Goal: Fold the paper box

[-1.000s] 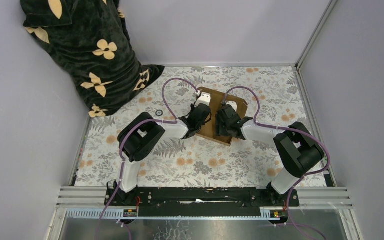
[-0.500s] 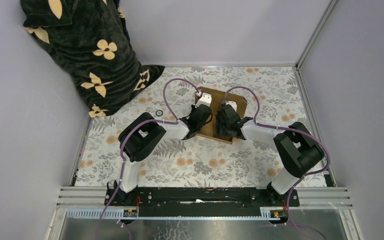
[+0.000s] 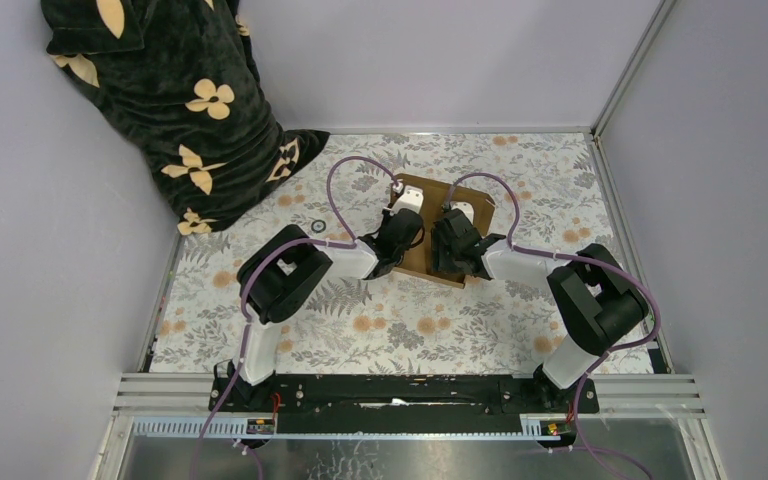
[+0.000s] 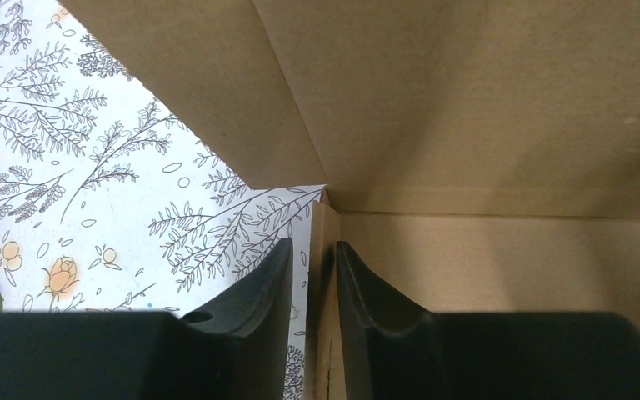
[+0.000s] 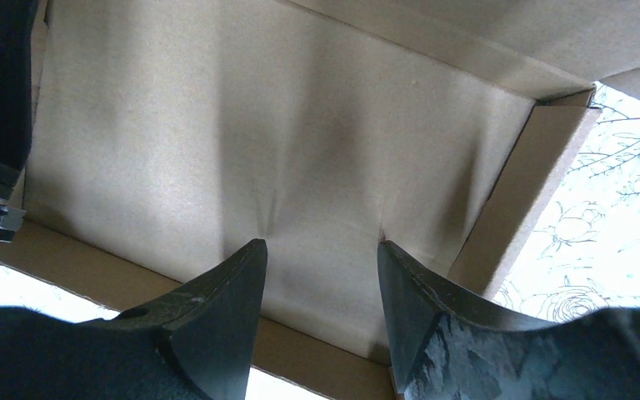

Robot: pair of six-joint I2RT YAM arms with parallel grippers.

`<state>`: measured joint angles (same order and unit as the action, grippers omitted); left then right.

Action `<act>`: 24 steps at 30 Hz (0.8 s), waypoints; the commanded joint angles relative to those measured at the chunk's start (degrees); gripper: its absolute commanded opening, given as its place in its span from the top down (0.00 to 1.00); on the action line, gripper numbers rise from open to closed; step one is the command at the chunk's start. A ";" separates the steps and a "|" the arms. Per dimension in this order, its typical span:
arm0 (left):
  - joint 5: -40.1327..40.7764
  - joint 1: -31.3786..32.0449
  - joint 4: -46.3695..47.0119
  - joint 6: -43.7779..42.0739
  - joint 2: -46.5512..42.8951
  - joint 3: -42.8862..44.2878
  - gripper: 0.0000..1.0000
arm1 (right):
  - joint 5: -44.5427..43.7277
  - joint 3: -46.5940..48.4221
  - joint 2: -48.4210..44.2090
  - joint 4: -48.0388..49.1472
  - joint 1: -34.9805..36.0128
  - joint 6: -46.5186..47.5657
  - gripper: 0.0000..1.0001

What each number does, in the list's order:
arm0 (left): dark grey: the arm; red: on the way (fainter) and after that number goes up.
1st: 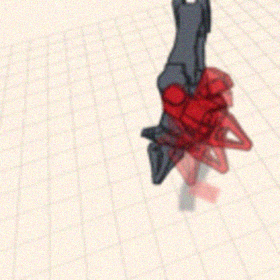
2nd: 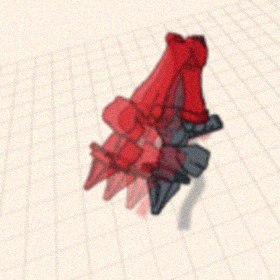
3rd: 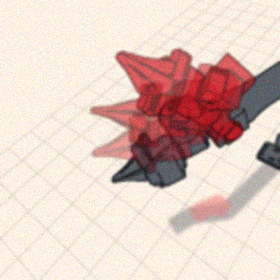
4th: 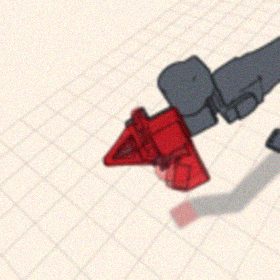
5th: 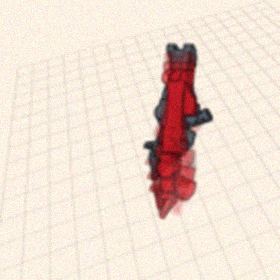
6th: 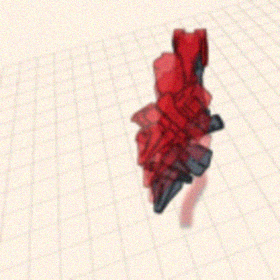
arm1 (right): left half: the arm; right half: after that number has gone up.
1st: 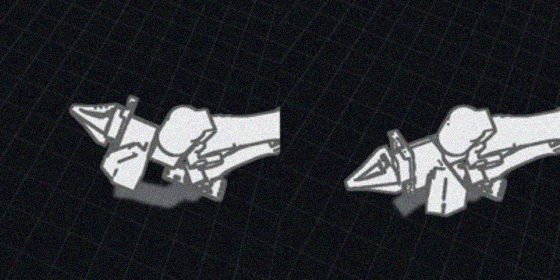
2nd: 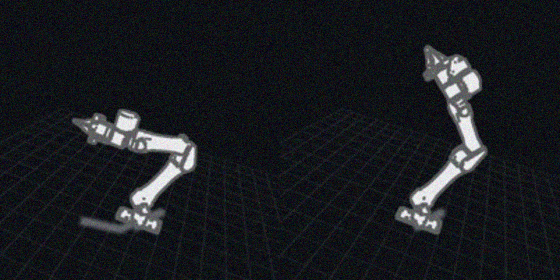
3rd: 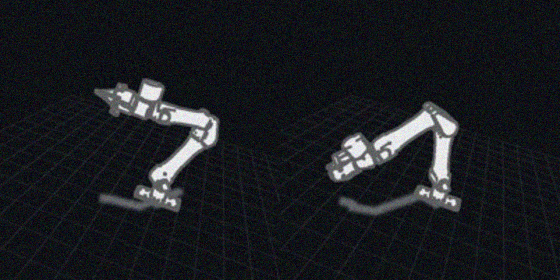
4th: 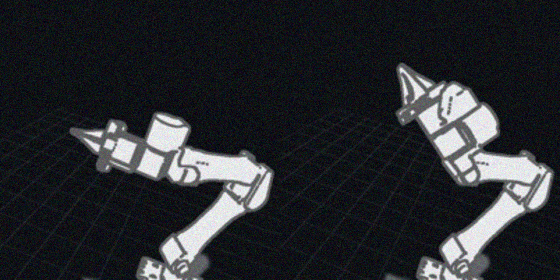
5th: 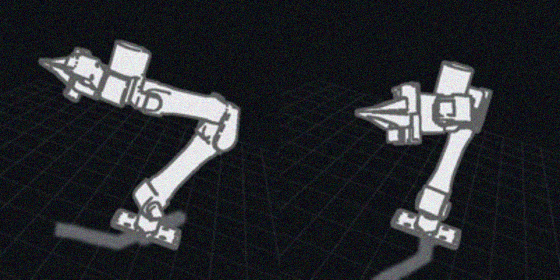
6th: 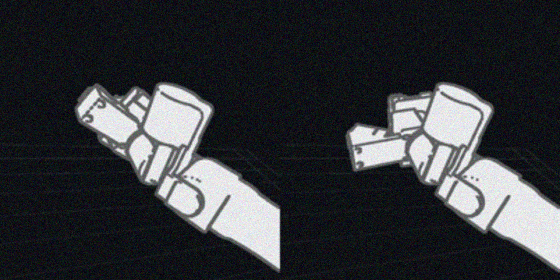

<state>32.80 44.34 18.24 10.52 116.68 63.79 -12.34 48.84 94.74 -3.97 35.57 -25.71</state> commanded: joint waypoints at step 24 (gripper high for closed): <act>-3.35 -2.38 -7.27 7.40 -21.86 -10.80 0.60 | -21.13 6.00 -8.22 -13.09 0.34 0.79 0.32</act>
<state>31.29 43.68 13.10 14.96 97.01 54.43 -25.15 54.02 84.47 -14.94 35.62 -25.28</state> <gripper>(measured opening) 0.397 0.683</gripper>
